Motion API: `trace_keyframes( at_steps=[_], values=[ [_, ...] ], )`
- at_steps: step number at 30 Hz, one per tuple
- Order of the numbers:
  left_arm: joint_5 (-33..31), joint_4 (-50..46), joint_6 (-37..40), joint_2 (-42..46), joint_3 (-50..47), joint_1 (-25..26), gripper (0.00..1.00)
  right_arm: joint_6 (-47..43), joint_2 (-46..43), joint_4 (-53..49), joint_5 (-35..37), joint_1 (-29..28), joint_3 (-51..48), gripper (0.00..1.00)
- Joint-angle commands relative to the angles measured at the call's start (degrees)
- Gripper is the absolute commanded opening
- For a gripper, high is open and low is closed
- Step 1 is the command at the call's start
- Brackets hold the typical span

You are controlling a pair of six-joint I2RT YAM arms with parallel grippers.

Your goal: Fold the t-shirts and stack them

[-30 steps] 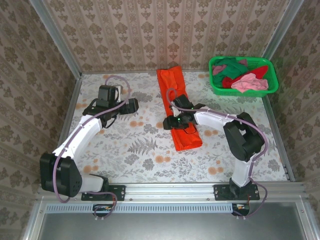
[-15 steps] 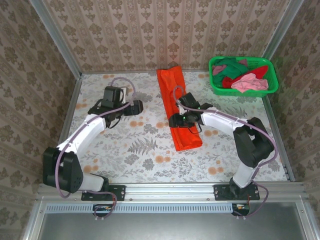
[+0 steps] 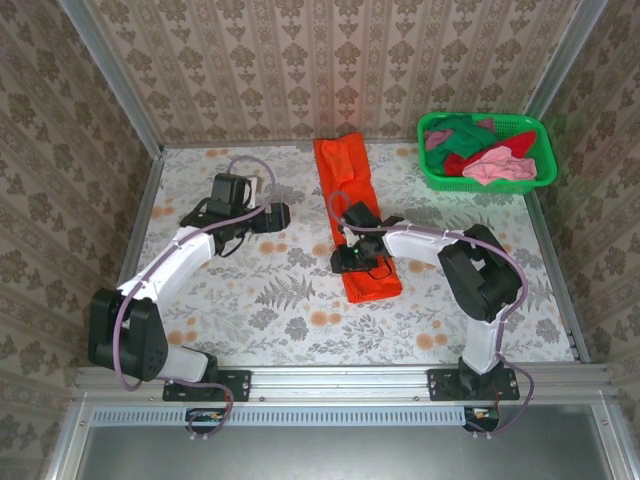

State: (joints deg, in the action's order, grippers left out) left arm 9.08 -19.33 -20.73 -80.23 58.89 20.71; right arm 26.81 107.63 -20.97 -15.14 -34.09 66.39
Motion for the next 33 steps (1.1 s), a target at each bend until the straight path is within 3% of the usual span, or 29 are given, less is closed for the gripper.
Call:
trace_keyframes(
  at_steps=[1,8,12,20,25,29,33],
  values=[
    [2.07,2.07,1.73,-1.4,0.51,0.28,1.0,-0.86,-4.38,-1.79,3.18,-0.03,-1.35,0.4],
    [9.12,8.72,8.67,-4.8,3.05,1.74,1.0,5.19,-11.35,-4.18,11.54,4.73,-7.04,0.47],
    [10.21,8.22,13.21,-5.61,4.1,3.37,1.0,4.45,-8.99,-4.89,8.52,7.04,-6.5,0.39],
    [9.26,7.98,11.04,-4.64,2.61,2.87,1.0,-3.13,-0.02,-6.2,3.25,0.94,-1.43,0.23],
    [7.08,9.66,8.18,-1.43,-0.98,1.25,1.0,-6.19,5.32,-7.63,1.16,-4.05,6.12,0.21],
    [6.38,10.8,5.35,1.04,-4.07,-0.83,1.0,-9.49,5.04,-8.07,3.32,-5.54,9.6,0.27],
    [5.8,10.98,5.22,2.93,-5.48,-2.48,1.0,-20.95,-1.65,-3.44,7.21,-7.43,5.52,0.53]
  ],
)
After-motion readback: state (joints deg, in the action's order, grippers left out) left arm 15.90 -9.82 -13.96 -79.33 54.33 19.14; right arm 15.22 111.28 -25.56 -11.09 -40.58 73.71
